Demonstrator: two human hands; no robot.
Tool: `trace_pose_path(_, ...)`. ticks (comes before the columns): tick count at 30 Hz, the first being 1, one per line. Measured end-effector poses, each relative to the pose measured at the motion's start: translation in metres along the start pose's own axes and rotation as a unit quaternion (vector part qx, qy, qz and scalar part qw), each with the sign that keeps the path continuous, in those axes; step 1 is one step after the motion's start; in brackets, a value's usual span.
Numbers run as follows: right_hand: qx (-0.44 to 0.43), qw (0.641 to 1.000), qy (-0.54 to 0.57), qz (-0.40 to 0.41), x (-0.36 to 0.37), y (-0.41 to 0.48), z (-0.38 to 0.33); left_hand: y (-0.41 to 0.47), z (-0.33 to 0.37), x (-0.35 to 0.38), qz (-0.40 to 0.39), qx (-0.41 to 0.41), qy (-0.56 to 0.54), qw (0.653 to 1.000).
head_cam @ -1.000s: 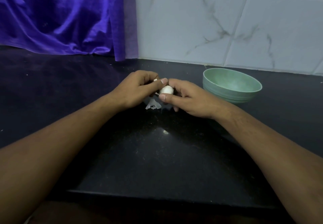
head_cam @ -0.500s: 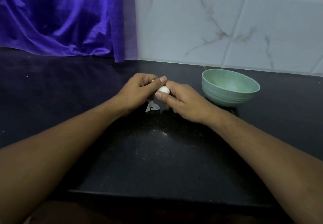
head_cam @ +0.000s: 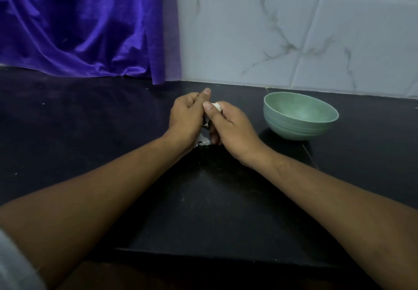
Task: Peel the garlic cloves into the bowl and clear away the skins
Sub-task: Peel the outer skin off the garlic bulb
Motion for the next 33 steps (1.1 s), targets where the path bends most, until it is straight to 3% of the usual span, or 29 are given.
trace_pose_path(6,0.045,0.998,0.033,0.038,0.003,-0.001,0.002,0.001,0.001,0.001,0.035,0.015,0.073,0.997)
trace_pose_path(10,0.088,0.988,0.130,-0.007,0.004,-0.001,0.004,0.000,0.005,-0.001,0.036,0.043,0.122,0.991)
trace_pose_path(25,0.124,0.963,0.224,-0.084,-0.012,-0.002,0.005,0.007,0.002,-0.007,-0.035,0.026,0.078,0.996)
trace_pose_path(33,0.115,0.967,0.205,-0.094,-0.026,0.000,0.012,0.007,0.004,-0.008,-0.082,0.030,0.107,0.990)
Point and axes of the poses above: each hand's wrist, its own y-axis towards the middle knuckle, its own x-axis out of the palm, z = x × y, the point moved 6 cm from there along y, towards the middle knuckle, and after that the axes turned 8 degrees about x, right-handed, at the moved point
